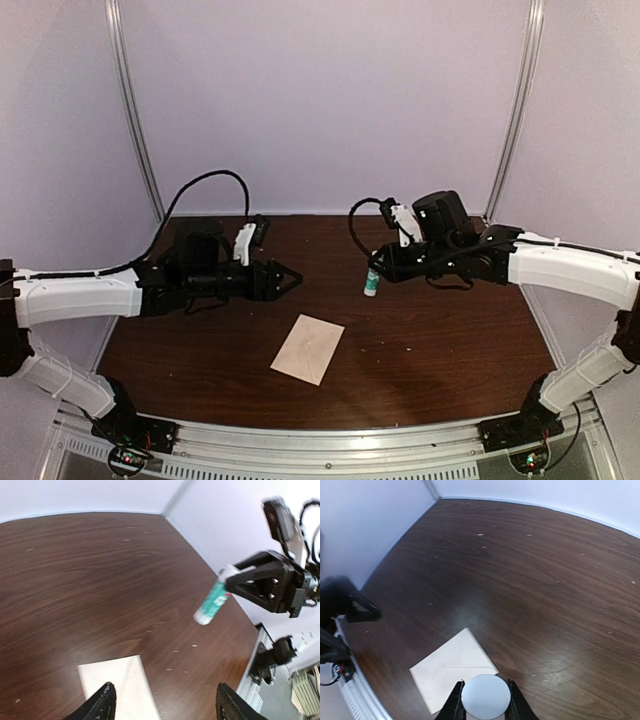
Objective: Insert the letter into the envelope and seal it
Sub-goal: Put down the solid glue at the center of the board.
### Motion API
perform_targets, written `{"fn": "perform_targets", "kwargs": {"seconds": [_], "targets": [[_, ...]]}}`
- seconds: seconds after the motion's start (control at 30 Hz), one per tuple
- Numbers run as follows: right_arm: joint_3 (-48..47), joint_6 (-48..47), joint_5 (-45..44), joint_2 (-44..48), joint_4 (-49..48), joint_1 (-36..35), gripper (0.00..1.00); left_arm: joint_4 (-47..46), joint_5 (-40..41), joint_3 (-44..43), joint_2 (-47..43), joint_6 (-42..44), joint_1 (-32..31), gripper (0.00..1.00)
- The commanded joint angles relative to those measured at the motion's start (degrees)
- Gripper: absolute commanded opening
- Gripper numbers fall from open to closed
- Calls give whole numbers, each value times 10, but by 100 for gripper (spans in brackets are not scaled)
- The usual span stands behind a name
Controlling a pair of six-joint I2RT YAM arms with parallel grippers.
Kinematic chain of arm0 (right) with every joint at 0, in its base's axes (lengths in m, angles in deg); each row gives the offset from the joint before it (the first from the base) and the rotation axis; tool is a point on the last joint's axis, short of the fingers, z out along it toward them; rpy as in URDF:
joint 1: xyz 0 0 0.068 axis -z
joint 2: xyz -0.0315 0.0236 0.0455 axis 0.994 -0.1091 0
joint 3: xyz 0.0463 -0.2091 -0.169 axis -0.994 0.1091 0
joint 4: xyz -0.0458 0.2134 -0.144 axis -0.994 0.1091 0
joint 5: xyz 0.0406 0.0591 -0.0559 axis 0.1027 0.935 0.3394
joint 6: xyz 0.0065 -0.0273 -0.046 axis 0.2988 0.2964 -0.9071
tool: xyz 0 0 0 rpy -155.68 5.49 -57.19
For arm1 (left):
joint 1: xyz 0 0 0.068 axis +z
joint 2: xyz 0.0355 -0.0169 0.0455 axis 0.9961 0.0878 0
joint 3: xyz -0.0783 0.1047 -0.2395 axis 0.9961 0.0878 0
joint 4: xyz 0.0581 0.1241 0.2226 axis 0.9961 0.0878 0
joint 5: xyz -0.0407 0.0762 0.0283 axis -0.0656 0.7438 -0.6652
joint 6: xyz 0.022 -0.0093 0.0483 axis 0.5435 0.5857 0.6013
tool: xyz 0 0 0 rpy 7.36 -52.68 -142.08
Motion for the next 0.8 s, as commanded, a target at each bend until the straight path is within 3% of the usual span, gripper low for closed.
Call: {"fn": "perform_targets", "kwargs": {"seconds": [0.0, 0.17, 0.33, 0.77], "targets": [[46, -26, -163, -16, -36, 59, 6, -5, 67, 81, -71, -40, 96, 71], [107, -48, -195, -41, -167, 129, 6, -5, 67, 155, -126, -26, 211, 75], [134, -75, -202, -79, -293, 172, 6, -1, 72, 193, -161, -9, 278, 75], [134, -114, -181, -187, -398, 198, 9, -3, 102, 221, -195, -2, 296, 76]]}}
